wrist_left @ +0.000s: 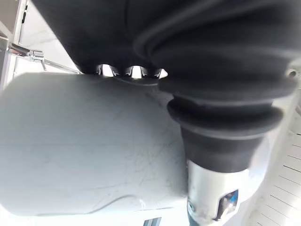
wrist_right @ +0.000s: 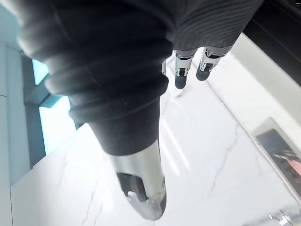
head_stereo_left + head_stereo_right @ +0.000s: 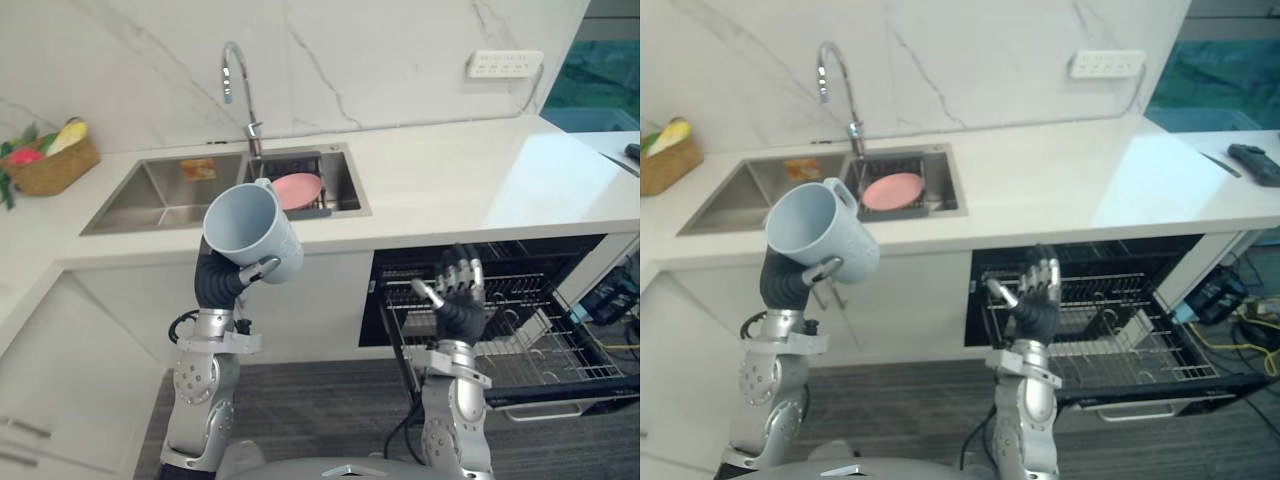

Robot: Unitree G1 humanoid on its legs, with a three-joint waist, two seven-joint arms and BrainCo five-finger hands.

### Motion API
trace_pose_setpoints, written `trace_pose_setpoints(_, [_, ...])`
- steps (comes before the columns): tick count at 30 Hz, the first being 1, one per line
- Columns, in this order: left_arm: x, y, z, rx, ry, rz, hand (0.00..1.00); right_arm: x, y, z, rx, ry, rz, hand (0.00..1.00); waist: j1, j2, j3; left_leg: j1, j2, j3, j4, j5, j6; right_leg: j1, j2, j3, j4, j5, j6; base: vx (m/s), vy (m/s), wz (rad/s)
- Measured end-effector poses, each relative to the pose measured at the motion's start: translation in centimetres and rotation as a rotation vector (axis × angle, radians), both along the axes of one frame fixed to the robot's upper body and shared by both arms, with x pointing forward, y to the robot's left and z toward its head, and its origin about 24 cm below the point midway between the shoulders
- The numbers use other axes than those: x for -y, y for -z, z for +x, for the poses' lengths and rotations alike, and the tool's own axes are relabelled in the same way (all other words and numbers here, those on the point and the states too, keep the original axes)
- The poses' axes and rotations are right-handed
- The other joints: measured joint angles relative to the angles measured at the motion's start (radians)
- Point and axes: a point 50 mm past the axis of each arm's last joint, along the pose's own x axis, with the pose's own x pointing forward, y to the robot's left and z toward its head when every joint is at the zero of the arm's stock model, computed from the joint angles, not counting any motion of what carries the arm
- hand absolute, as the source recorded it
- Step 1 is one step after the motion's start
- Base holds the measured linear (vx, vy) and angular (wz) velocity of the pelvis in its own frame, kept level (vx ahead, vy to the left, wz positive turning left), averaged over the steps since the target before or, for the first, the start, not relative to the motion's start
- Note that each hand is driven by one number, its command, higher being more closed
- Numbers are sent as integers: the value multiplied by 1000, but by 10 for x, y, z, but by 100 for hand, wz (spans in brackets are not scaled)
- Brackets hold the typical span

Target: Walk over to the sink, pick up the cup, carry it to the dishwasher, place the cup inside the dishwasher, then close the dishwasher door

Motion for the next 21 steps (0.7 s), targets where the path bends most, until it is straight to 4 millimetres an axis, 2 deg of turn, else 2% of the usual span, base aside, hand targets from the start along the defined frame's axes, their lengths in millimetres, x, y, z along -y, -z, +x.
trace_pose_setpoints(1, [-1,0,0,-4,-9,-1,100,0,-4,0,12,13,-4,0,5,-7,-2,2,-34,-35,-135,30,-8,15,-22,37,-10,2,3,407,154,-68])
trace_pose_setpoints(2, [-2,1,-1,-6,-12,-1,100,0,-4,0,13,17,-7,0,5,-8,-2,3,-44,-40,-187,53,-13,25,-34,48,-15,3,5,393,203,-67])
trace_pose_setpoints(3, [-4,1,-2,-6,-16,0,100,1,-4,0,7,24,-12,0,3,-6,-3,4,-50,-34,-269,108,-16,41,-53,70,-17,1,15,389,251,-54])
trace_pose_setpoints(5, [-7,-2,-3,13,-22,-9,100,3,-4,-2,3,25,-24,0,4,20,-20,14,-40,-22,-363,267,1,66,-70,106,-10,-40,84,413,349,-59])
trace_pose_setpoints(6, [-8,-6,-5,36,-26,-20,100,5,-7,-3,17,22,-37,0,9,38,-32,13,-29,-24,-355,304,-60,74,-73,128,-7,-82,132,335,382,-53])
trace_pose_setpoints(7, [-13,-6,-5,45,-36,-9,100,2,-6,-5,13,29,-13,0,2,-11,-43,17,-79,9,-297,244,-25,89,-137,147,-4,-98,158,247,305,-36])
trace_pose_setpoints(8, [-15,-8,-6,51,-44,-6,100,1,-7,-6,18,31,-4,0,2,-25,-50,15,-93,22,-283,216,-11,96,-158,150,-17,-98,159,331,418,-32])
trace_pose_setpoints(9, [-17,-12,-7,73,-49,-9,100,-1,-8,-5,27,30,5,0,5,-56,-60,10,-118,50,-255,166,-3,103,-195,159,-43,-88,161,215,265,-28])
trace_pose_setpoints(11, [-17,-15,-6,85,-59,-21,100,0,-10,-3,37,26,5,0,2,-72,-73,1,-140,64,-229,123,16,96,-220,161,-38,-33,165,263,332,-16])
trace_pose_setpoints(13, [-15,-18,-3,99,-46,-41,100,1,-12,-1,47,25,9,0,-9,-76,-75,6,-172,66,-231,100,40,38,-247,165,73,7,165,229,305,9])
trace_pose_setpoints(14, [-14,-20,0,108,-39,-43,100,3,-13,1,53,33,14,0,-19,-80,-73,19,-202,69,-241,90,56,-34,-273,185,210,42,167,194,240,15])
trace_pose_setpoints(15, [-13,-20,2,104,-35,-41,100,4,-13,1,53,39,19,0,-26,-81,-71,37,-224,68,-250,82,67,-90,-292,203,329,94,163,237,252,14])
trace_pose_setpoints(16, [-13,-19,3,93,-33,-39,100,3,-12,2,49,43,32,0,-39,-81,-52,95,-248,72,-266,62,80,-159,-315,234,491,211,168,195,176,6])
trace_pose_setpoints(17, [-13,-18,3,86,-33,-38,100,2,-11,3,41,41,35,0,-42,-75,-47,117,-248,72,-266,53,85,-175,-315,236,535,231,172,198,115,-13])
trace_pose_setpoints(18, [-14,-17,4,78,-37,-36,100,0,-10,4,32,21,34,0,-42,-61,-40,160,-244,82,-277,40,96,-215,-308,212,597,200,166,151,52,-19])
trace_pose_setpoints(19, [-14,-17,4,76,-40,-38,100,-2,-10,4,34,5,29,0,-43,-62,-38,180,-241,87,-289,35,95,-232,-304,187,605,163,162,162,25,-29])
trace_pose_setpoints(20, [-13,-17,4,71,-45,-43,100,-4,-11,5,42,-16,22,0,-44,-59,-38,216,-228,96,-310,25,88,-261,-280,124,574,92,147,201,-50,-25])
trace_pose_setpoints(21, [-14,-16,3,67,-49,-42,100,-5,-13,6,55,-33,13,0,-46,-46,-44,233,-199,100,-317,13,72,-282,-237,67,482,52,146,212,-79,-19])
